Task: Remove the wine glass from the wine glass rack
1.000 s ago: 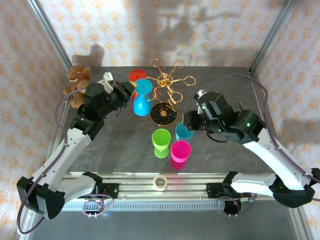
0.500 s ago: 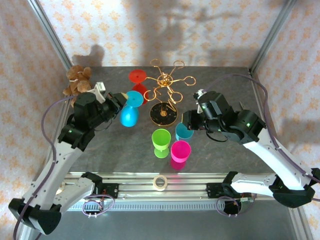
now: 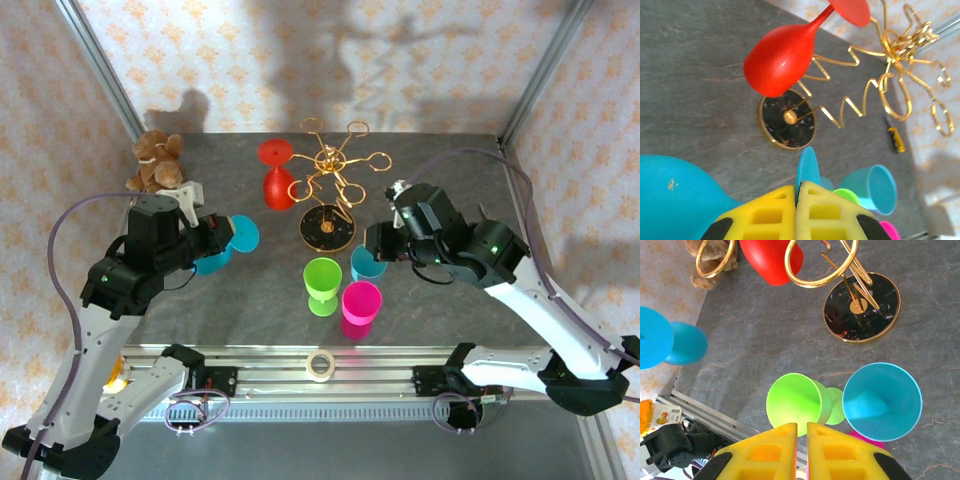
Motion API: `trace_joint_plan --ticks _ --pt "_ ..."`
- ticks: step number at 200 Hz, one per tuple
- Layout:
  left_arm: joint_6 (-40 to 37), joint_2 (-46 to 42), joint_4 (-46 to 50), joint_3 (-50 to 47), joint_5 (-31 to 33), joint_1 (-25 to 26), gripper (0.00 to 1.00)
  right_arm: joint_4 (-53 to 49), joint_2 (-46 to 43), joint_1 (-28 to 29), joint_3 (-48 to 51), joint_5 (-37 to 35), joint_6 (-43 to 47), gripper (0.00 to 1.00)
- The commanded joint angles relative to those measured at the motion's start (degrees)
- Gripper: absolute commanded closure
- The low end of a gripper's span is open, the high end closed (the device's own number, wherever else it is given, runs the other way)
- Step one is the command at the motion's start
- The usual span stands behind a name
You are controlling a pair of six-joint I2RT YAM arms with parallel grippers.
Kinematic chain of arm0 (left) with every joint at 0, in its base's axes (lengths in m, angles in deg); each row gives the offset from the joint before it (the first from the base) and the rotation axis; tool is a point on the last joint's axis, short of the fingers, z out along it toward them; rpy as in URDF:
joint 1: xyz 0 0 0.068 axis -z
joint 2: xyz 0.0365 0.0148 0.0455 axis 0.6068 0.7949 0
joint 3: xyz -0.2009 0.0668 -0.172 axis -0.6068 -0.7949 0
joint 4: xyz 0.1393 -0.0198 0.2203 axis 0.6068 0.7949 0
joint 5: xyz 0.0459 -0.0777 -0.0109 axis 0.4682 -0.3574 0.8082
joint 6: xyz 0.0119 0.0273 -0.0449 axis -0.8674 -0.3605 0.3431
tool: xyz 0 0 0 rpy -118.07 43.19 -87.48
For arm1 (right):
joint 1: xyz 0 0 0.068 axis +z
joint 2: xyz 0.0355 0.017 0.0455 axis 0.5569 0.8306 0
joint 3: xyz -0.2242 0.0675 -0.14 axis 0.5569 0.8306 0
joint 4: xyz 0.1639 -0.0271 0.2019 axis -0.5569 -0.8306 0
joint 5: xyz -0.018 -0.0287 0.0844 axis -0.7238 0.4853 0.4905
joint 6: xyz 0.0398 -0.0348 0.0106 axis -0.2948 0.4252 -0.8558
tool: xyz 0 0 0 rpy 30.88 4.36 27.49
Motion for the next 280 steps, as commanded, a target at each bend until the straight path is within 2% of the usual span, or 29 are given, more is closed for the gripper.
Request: trace_joint_plan --ticks 1,41,80,132,174,229,248,280 --pt "-8.6 -0.6 6.5 3.6 3.9 -0.4 1.00 0.5 -0.9 -0.3 1.1 0.2 0.8 0.87" --pt "-17.0 1.2 10.4 8.2 6.9 -0.4 1.00 1.2 -2.0 -0.3 2.5 0.7 0.3 0.87" --pt "-25.0 0.9 11.1 7.7 11.2 -0.3 1.00 1.8 -2.8 -0.3 3.7 0.8 -0.6 0.88" --pt "-33.7 0.5 12.9 7.0 12.9 0.0 1.00 0.4 -3.7 -0.3 3.4 -0.9 -1.0 0.90" --pt "-37.9 -1.2 13.7 4.0 16.3 3.4 1.00 -0.2 -3.7 -0.4 3.7 -0.7 -2.1 0.90" --pt "-42.3 -6.3 13.6 0.0 24.7 9.7 1.00 -1.1 -3.7 0.3 2.2 -2.3 -2.3 0.91" --pt "-43.6 -7.2 13.5 -1.2 28.1 12.4 1.00 -2.5 -3.4 2.2 0.6 -5.4 -2.3 0.92" --pt "-46.0 -7.2 13.0 -3.1 35.6 18.8 1.00 -3.2 -2.8 9.1 -1.0 -13.4 -3.4 0.92"
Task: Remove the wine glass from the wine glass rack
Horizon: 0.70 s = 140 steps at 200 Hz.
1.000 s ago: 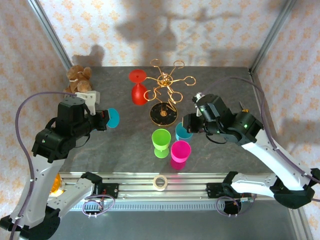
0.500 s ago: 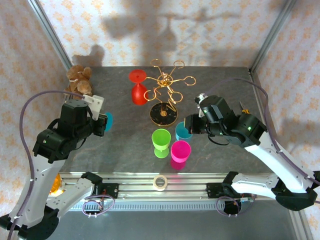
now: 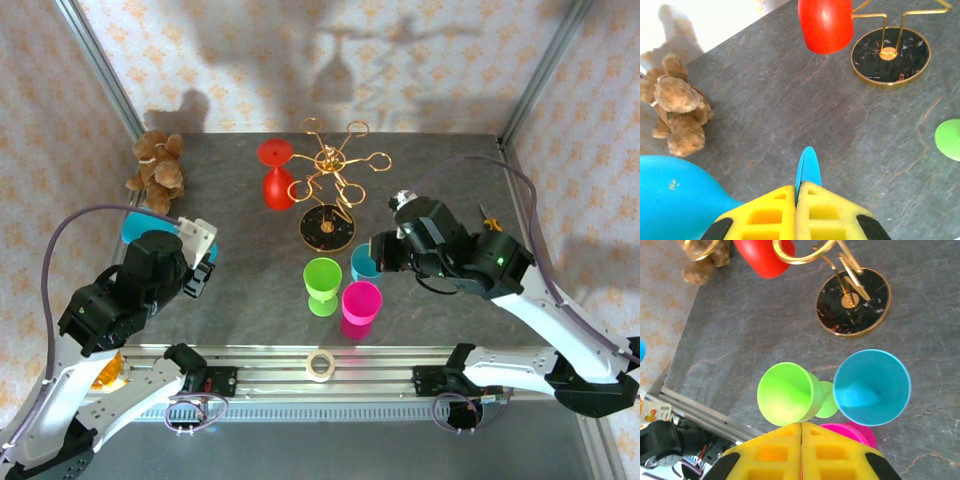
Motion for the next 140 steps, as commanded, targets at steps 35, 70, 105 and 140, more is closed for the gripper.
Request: trace_joint_plan --ticks 35,70,105,140 --pt "-6.4 0.4 -0.2 -5.0 18.9 12.2 1.00 -0.4 0.0 7.3 -0.2 -10.2 -3.2 0.92" --pt "-9.8 -0.2 -1.8 -9.9 28.8 20.6 1.00 2.5 -2.2 7.6 3.2 -10.6 -3.7 0.92" --pt "-12.6 -3.2 -4.2 -14.8 36.0 26.6 1.00 3.5 -3.4 7.8 4.2 -12.0 -3.1 0.92" --pt "-16.1 -8.9 -5.2 -19.7 40.7 29.7 1.00 3.1 -2.2 8.4 2.4 -13.2 -1.8 0.92"
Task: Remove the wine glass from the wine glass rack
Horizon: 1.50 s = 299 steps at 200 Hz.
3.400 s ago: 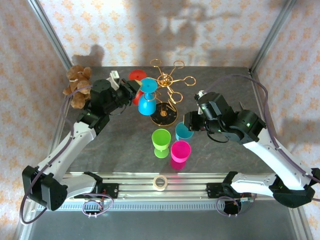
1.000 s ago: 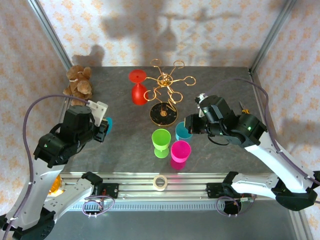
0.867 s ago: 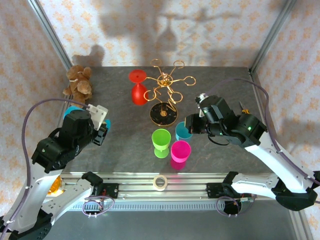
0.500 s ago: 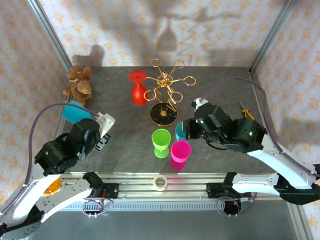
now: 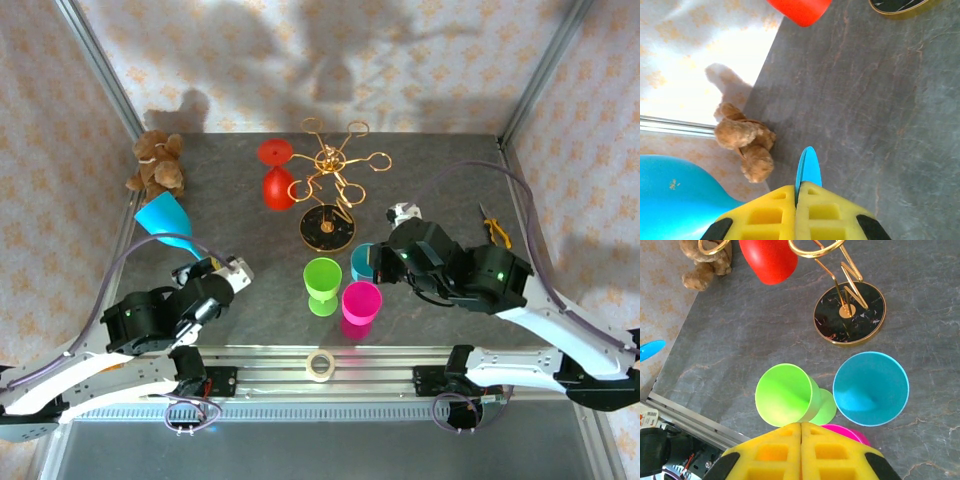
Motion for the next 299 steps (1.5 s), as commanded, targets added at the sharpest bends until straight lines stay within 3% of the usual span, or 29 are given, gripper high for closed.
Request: trace_joint_plan --ticks 1,138,200,239,269,299 --pt "-4.0 -4.0 -2.0 -2.4 8.2 1.5 1.00 0.8 0.4 0.9 -1.7 -3.5 1.0 0.92" --pt "-21.4 -16.3 -7.3 -17.3 19.1 6.2 1.00 -3.2 20.3 9.1 -26.7 -9.7 13.7 0.92" --pt "-41.4 -17.5 -23.7 -29.5 28.3 9.8 1.00 -4.0 27.0 9.0 -37.8 -4.9 22.1 0.92" --pt "-45.0 -17.3 -27.6 -31.0 29.7 11.4 1.00 -5.8 33.2 9.0 -45.7 2.3 26.5 0.91" --pt "-45.9 -16.7 -27.9 -31.2 29.7 12.0 1.00 -6.9 40.4 9.0 -53.1 7.3 30.4 0.84" --pt "-46.3 -16.0 -28.2 -30.9 30.1 12.2 1.00 -10.7 49.4 9.0 -65.5 9.5 33.3 0.67"
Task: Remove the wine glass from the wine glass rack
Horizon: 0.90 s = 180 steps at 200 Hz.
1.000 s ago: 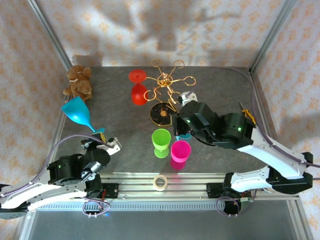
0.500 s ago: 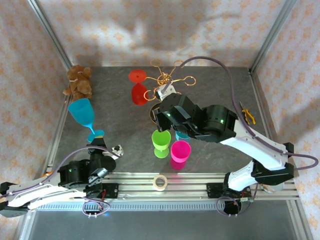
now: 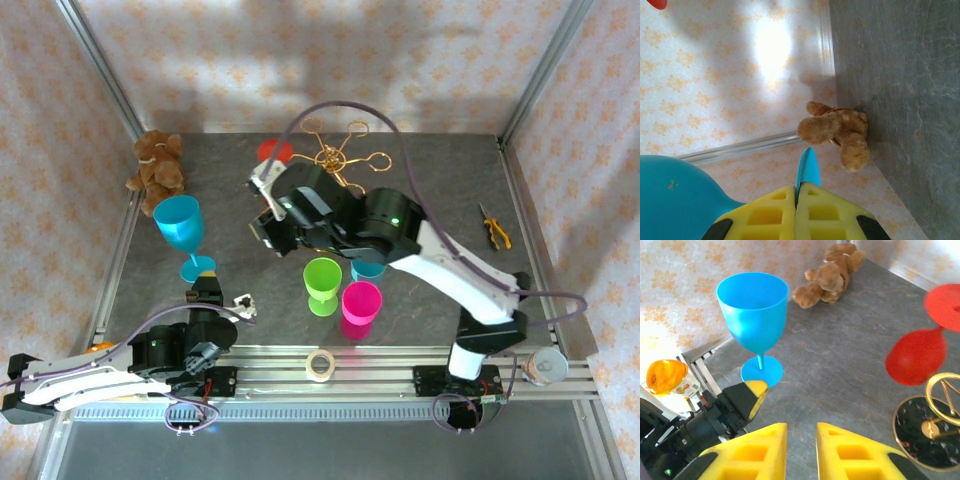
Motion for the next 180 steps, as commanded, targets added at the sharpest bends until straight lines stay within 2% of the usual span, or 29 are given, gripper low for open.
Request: trace_joint_plan --ticks 1,14,37,77,87,180 --pt "-2.0 0.9 -1.8 -0.1 2.8 0.4 1.00 -4.5 5.7 0.3 -8.5 3.6 4.2 0.67" --pt "-2.3 1.2 -2.2 -0.1 2.8 0.4 1.00 -4.6 8.8 0.2 -13.1 6.0 5.2 0.57" --pt "-2.5 2.1 -2.5 -0.2 2.8 0.5 1.00 -1.9 11.1 0.2 -15.0 10.1 6.5 0.45" --pt "-2.9 5.8 -3.4 -0.2 3.3 0.9 1.00 0.7 14.1 0.2 -16.0 14.7 9.0 0.35" --pt "-3.4 6.5 -4.3 -0.2 3.4 1.0 1.00 1.5 15.0 0.2 -16.4 15.3 9.5 0.29" --pt "-4.3 10.5 -6.0 -0.2 3.8 2.5 1.00 6.5 20.8 -1.0 -21.5 16.8 12.6 0.21"
